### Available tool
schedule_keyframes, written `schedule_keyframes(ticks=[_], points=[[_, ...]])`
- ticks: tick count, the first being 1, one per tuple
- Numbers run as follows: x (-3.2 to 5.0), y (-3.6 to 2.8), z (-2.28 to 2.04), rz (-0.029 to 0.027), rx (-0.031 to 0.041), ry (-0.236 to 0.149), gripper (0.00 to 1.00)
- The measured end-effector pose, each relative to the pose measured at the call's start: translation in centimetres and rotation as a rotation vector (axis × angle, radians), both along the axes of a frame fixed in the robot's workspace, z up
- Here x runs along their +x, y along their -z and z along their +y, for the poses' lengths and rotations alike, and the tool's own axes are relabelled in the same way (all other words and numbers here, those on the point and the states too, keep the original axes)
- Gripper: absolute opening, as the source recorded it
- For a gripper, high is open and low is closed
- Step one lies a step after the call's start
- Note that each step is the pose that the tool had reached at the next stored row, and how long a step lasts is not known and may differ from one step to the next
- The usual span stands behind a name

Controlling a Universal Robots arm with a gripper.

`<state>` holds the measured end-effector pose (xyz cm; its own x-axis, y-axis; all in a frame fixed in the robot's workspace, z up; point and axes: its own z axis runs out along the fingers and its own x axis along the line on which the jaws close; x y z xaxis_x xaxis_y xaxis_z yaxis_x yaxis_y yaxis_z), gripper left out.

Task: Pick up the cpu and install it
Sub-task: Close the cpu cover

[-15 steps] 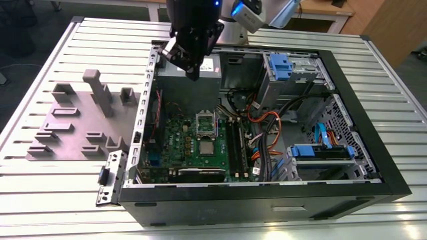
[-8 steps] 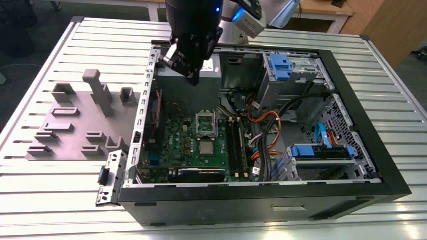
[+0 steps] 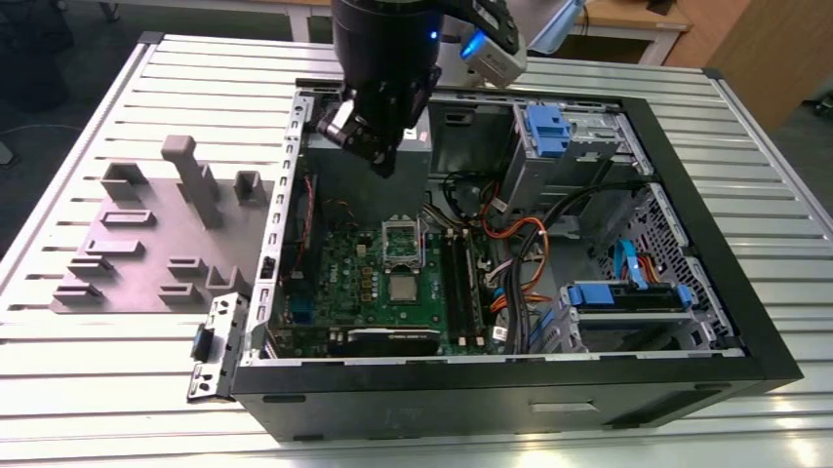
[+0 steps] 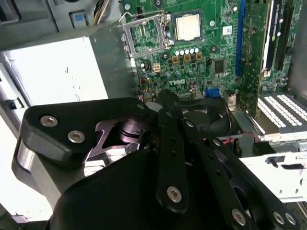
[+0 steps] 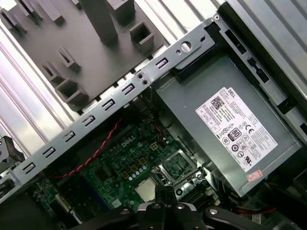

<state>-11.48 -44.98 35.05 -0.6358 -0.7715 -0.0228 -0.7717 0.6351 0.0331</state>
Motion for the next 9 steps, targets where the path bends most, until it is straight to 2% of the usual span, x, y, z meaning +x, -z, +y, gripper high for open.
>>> schedule_keyframes(ticks=[5,9], points=[[1.33,0.49,-0.01,-0.0001,0.0003,-0.001,0.11],[1.68,0.94,-0.01,0.0000,0.0001,-0.003,0.11]])
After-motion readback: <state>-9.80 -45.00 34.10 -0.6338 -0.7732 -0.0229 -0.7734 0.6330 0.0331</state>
